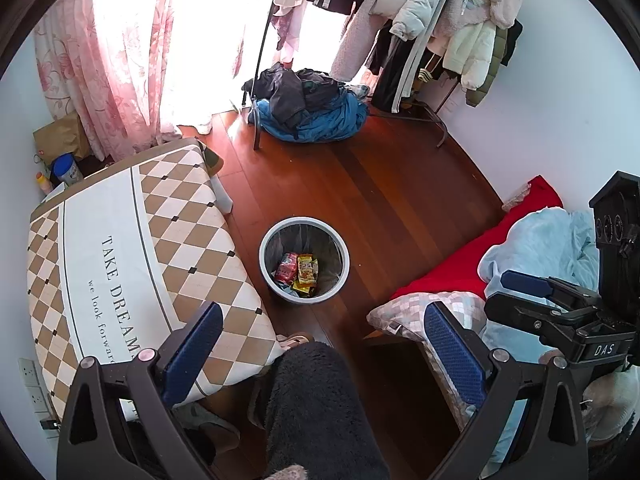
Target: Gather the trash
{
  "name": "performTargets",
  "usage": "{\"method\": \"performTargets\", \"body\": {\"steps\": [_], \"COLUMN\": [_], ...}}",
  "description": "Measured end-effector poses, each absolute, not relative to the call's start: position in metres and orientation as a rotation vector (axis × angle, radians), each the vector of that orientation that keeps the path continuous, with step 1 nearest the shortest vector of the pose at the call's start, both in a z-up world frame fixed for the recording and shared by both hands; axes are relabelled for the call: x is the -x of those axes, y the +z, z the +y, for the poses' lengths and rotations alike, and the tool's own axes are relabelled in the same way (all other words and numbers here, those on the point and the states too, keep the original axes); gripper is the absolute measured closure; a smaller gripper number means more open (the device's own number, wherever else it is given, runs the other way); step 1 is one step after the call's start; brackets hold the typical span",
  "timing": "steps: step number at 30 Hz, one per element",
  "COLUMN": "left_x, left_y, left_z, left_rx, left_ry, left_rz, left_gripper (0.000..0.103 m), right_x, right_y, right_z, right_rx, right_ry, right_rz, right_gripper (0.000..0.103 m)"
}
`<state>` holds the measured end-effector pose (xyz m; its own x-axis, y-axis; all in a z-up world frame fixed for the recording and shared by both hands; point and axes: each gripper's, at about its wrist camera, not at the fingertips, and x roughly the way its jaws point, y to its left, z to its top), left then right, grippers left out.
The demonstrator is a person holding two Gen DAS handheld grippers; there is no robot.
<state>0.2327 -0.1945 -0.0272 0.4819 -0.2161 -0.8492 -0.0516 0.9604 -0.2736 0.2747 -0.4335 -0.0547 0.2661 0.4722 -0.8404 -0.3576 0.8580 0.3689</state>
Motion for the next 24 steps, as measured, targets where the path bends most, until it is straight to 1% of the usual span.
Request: {"method": "performTargets", "body": {"steps": [24], "left_x": [-0.2285], "left_y": [-0.0252], "left_z": [-0.1993], "left_rx": [0.282], "left_ry": [-0.120], "left_rz": [1.072], "left_gripper": [0.000], "right_x": [-0.2721], "right_y": [-0.0547], "right_z": [-0.4349], "right_rx": [-0.104], "right_ry": [0.563], "right_rz": [1.183], "right_gripper": [0.000]}}
